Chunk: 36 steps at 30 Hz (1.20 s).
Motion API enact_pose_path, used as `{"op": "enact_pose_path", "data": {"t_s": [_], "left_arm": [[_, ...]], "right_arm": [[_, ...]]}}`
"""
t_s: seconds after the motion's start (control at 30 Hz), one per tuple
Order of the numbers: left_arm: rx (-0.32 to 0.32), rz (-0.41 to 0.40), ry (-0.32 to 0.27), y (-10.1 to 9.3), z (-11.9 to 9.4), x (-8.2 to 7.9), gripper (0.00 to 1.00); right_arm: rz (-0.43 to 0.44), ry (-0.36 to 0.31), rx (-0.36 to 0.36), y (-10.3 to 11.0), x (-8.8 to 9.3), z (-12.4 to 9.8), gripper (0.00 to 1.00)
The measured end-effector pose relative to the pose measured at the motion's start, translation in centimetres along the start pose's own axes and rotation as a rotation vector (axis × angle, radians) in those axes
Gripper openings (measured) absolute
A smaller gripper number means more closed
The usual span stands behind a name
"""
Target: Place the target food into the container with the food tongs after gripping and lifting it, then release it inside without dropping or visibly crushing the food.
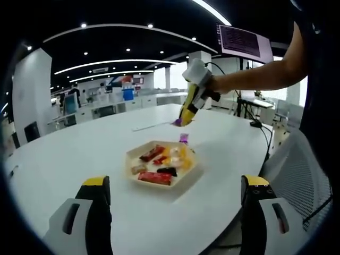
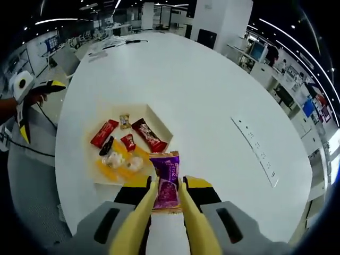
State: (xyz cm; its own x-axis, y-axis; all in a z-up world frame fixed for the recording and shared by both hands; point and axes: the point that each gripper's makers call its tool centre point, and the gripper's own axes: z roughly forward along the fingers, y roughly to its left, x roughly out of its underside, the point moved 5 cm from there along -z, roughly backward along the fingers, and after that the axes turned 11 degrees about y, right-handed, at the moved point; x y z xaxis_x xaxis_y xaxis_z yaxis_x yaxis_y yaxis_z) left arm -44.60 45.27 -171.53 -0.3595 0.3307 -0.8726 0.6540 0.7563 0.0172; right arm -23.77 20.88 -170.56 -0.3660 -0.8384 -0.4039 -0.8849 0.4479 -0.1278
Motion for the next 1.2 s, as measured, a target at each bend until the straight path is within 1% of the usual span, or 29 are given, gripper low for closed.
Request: {"op": "enact_pose_path", "data": {"t_s": [0.1, 0.2, 0.33, 0.57, 0.67, 0.87, 0.97, 1.2], "left_arm": [[-0.004, -0.001, -0.004, 0.0, 0.0, -0.1, 0.99], [-0.002, 0.001, -0.003, 0.0, 0.0, -0.1, 0.99], [0.000, 0.003, -0.002, -0.1, 0.0, -0.1, 0.99], [-0.003, 0.005, -0.003, 0.0, -0.1, -0.1, 0.99], [-0.005, 0.006, -0.002, 0.0, 0.0, -0.1, 0.99], [-0.007, 0.007, -0.001, 0.0, -0.1, 0.0, 0.99], [-0.005, 0.009, 0.000, 0.0, 0.0, 0.0, 0.99], [-0.005, 0.007, -0.001, 0.0, -0.1, 0.0, 0.99]], "right_arm": [[-0.013, -0.005, -0.010, 0.5, -1.0, 0.2, 0.22], [-0.057, -0.001, -0.021, 1.6, -2.3, 0.7, 0.22], [-0.091, -0.019, -0.036, 3.0, -4.2, 0.8, 0.22], [-0.121, -0.036, -0.064, 4.4, -6.3, 1.2, 0.22], [-0.144, -0.035, -0.067, 5.0, -6.8, 1.2, 0.22], [-0.141, -0.053, -0.095, 5.7, -7.9, 1.4, 0.23], [-0.151, -0.055, -0.098, 6.1, -8.3, 1.6, 0.23], [-0.158, -0.060, -0.102, 6.4, -8.7, 1.5, 0.23]]}}
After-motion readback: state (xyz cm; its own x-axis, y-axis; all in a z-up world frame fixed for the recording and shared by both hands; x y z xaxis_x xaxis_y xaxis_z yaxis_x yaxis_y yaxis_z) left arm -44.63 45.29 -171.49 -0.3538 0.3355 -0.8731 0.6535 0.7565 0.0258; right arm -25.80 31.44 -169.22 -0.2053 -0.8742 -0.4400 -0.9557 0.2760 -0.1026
